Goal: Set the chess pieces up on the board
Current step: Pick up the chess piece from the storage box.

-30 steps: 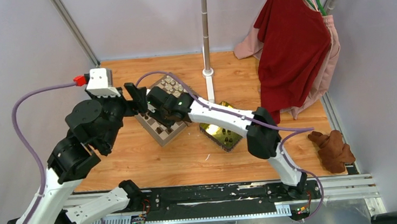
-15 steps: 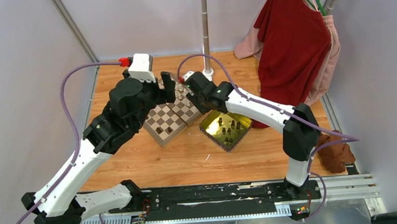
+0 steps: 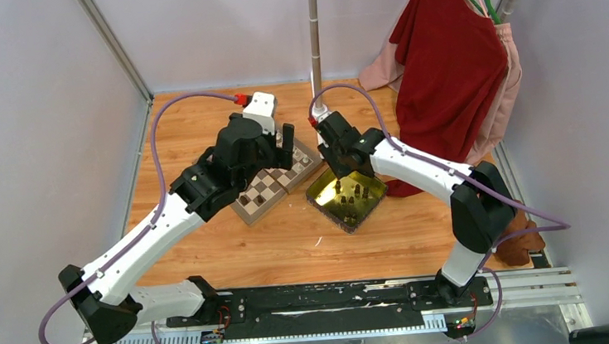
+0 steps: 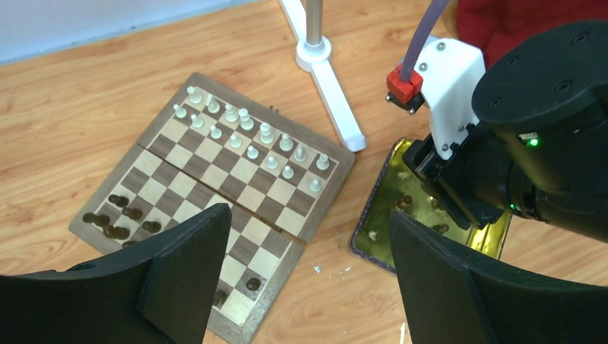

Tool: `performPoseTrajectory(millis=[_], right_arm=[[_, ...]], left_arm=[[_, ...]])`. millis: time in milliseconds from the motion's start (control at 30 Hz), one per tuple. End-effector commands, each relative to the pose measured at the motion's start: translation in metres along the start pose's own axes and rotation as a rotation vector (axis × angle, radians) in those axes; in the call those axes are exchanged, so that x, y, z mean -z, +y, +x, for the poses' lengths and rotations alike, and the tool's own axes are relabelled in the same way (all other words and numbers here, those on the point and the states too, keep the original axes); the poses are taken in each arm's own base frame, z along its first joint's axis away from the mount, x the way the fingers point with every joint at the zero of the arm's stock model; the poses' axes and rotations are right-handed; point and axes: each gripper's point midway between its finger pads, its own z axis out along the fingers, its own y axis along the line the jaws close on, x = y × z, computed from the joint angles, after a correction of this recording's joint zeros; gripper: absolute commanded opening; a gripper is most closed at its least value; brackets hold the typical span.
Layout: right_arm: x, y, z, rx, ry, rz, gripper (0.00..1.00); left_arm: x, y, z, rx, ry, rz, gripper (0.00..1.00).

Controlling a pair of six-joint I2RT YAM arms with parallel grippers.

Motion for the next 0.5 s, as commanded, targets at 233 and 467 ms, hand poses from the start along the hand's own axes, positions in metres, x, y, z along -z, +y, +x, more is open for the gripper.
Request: performPoseTrajectory(millis=[233,467], right_arm=[[-0.018,0.017,0.019,-0.047,0.059,-0.105,0.39],[-0.034,0.021,0.027,-0.062,0.088,-0.138,0.39]], left_arm=[[-0.007,-0.005,0.021,-0.020,0.034,0.015,0.88],[0.000,0.004,0.022,-0.012,0.023,-0.013,0.92]])
